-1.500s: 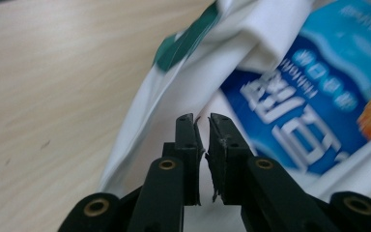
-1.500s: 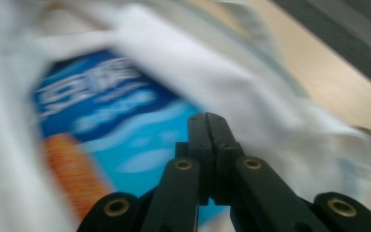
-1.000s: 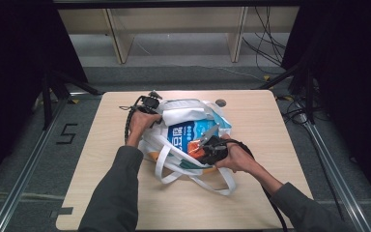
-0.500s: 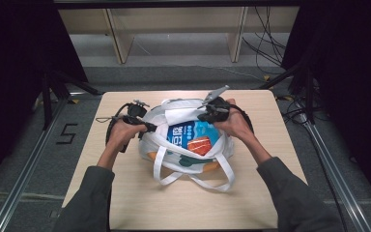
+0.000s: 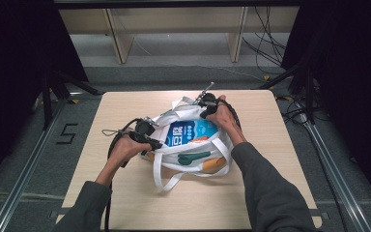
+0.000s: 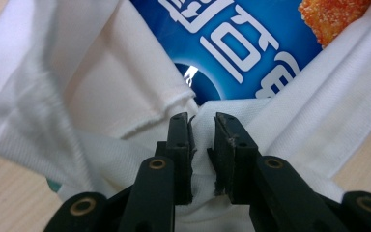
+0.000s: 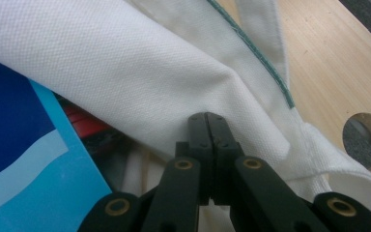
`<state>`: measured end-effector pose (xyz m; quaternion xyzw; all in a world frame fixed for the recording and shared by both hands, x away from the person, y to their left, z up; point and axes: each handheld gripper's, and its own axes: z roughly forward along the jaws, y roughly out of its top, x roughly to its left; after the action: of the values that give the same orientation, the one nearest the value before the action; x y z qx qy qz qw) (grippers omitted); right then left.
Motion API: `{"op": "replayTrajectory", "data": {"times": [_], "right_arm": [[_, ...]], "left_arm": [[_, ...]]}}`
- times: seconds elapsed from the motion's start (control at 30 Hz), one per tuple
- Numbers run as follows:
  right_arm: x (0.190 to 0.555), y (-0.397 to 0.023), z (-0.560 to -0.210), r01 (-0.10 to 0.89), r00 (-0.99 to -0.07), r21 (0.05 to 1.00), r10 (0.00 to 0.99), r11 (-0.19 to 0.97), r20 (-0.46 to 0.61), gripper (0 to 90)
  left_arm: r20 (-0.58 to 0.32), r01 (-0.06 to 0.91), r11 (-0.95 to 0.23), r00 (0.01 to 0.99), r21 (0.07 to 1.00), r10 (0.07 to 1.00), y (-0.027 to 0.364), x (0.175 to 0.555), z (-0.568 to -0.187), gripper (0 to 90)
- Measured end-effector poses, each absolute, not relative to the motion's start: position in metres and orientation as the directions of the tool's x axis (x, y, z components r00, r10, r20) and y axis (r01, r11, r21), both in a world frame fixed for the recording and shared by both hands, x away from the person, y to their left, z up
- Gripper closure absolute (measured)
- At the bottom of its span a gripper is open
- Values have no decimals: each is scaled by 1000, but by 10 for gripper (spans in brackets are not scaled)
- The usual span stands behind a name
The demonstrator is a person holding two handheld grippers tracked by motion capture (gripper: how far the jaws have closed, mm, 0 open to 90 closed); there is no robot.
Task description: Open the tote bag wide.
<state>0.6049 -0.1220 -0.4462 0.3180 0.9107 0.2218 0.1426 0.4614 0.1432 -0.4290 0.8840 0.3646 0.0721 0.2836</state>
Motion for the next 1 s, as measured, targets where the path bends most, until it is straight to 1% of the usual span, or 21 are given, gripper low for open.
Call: {"op": "replayTrajectory", "data": {"times": [0.03, 0.13, 0.2, 0.23, 0.27, 0.3, 0.33, 0.4, 0.43, 0.5, 0.53, 0.6, 0.67, 0.73, 0.77, 0.8, 0.83, 0.87, 0.9, 0.93, 1.0], "right_arm": [[604, -122, -443, 512, -758, 501, 641, 698, -120, 900], [598, -124, -433, 494, -763, 521, 634, 697, -125, 900], [589, -129, -417, 464, -772, 569, 625, 679, -117, 900], [572, -132, -405, 432, -803, 614, 592, 661, -72, 900], [572, -132, -405, 432, -803, 614, 592, 661, -72, 900], [559, -132, -401, 400, -829, 621, 555, 674, -68, 900], [538, -134, -397, 361, -867, 609, 494, 706, -59, 900], [516, -139, -398, 313, -895, 608, 441, 730, -69, 900], [516, -139, -398, 313, -895, 608, 441, 730, -69, 900], [489, -153, -403, 291, -910, 572, 406, 767, -82, 900], [489, -153, -403, 291, -910, 572, 406, 767, -82, 900], [473, -168, -407, 290, -916, 572, 396, 767, -66, 900], [460, -177, -413, 313, -919, 552, 393, 773, -31, 900], [453, -180, -423, 300, -930, 540, 368, 786, -20, 900], [450, -180, -425, 314, -924, 543, 382, 779, -13, 900], [450, -180, -425, 314, -924, 543, 382, 779, -13, 900], [451, -180, -421, 295, -925, 563, 379, 772, -35, 900], [451, -180, -421, 295, -925, 563, 379, 772, -35, 900], [451, -180, -418, 297, -923, 570, 382, 766, -33, 900], [449, -181, -412, 318, -913, 582, 407, 748, -25, 900], [450, -184, -403, 300, -909, 639, 415, 709, -34, 900]], "left_arm": [[-95, 618, -539, 703, 573, 705, 144, 459, -431, 760], [-83, 604, -531, 703, 594, 706, 143, 458, -429, 734], [-109, 609, -505, 697, 611, 709, 143, 462, -425, 722], [-120, 612, -490, 692, 621, 712, 142, 465, -423, 717], [-125, 610, -474, 686, 635, 717, 141, 470, -422, 717], [-131, 621, -459, 672, 635, 729, 139, 474, -421, 717], [-137, 630, -447, 661, 635, 738, 136, 481, -422, 714], [-161, 640, -428, 655, 638, 739, 136, 487, -424, 714], [-161, 640, -428, 655, 638, 739, 136, 487, -424, 718], [-143, 646, -441, 648, 623, 748, 137, 488, -426, 724], [-142, 651, -441, 644, 618, 752, 138, 487, -427, 724], [-130, 649, -451, 646, 613, 752, 142, 485, -429, 725], [-142, 659, -436, 635, 614, 760, 145, 484, -430, 734], [-149, 662, -436, 635, 610, 758, 144, 483, -431, 742], [-125, 652, -456, 643, 606, 755, 143, 481, -429, 742], [-125, 652, -456, 643, 606, 755, 143, 481, -429, 737], [-126, 650, -462, 650, 604, 749, 143, 477, -428, 728], [-126, 650, -462, 650, 604, 749, 143, 477, -428, 727], [-125, 646, -462, 652, 608, 747, 145, 475, -426, 727], [-128, 642, -458, 654, 615, 745, 147, 473, -426, 727], [-137, 640, -449, 655, 624, 743, 151, 470, -426, 731]]}}
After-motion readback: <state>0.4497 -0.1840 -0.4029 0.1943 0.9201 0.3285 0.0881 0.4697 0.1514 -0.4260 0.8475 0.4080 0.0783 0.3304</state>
